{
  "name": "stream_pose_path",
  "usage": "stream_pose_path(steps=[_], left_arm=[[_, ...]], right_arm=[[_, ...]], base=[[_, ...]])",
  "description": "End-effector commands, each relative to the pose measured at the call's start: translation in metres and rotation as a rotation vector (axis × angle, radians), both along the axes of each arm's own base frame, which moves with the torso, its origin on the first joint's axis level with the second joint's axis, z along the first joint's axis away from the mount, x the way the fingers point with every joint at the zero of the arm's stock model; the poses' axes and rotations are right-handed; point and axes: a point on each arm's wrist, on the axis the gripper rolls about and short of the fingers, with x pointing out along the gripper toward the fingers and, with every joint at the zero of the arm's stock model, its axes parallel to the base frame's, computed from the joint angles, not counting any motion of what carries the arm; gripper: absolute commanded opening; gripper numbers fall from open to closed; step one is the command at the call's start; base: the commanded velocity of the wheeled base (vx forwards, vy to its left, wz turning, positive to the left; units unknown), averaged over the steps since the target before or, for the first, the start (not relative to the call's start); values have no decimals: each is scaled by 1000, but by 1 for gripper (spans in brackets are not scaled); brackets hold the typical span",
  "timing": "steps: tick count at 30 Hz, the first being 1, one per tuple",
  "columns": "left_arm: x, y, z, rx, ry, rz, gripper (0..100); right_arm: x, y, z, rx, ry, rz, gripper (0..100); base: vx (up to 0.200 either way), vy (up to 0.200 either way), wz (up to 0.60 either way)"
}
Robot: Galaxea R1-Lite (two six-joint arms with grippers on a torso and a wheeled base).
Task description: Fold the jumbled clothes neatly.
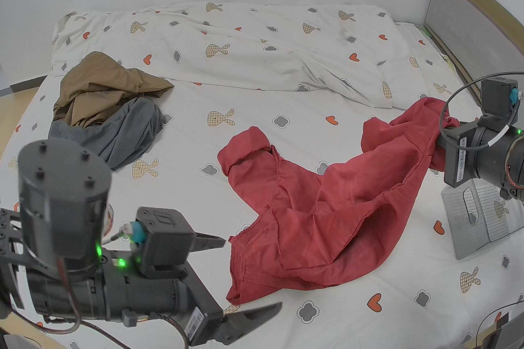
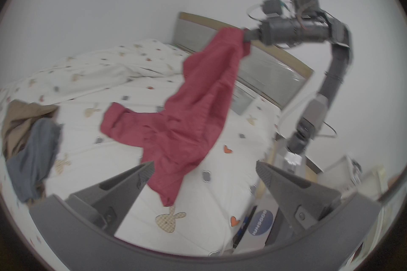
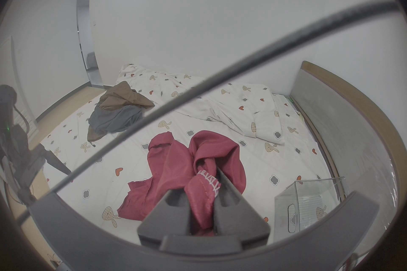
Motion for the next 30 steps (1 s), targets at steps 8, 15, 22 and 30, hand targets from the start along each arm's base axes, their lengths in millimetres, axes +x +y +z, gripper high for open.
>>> stream_pose_path(steps=[8, 15, 22, 30], left_arm=[[81, -33, -99, 354, 62, -198, 100], [96, -62, -112, 431, 5, -188, 100], [111, -79, -120, 475, -42, -174, 100], [114, -109, -135, 544, -102, -195, 100]], right_arm=[[9, -3, 1, 0, 3, -44, 0], [10, -4, 1, 4, 1, -49, 0], [10, -4, 1, 2, 3, -47, 0], [9, -4, 1, 5, 2, -45, 0]], base=[[0, 0, 0], [0, 0, 0], [0, 0, 0], [0, 0, 0]])
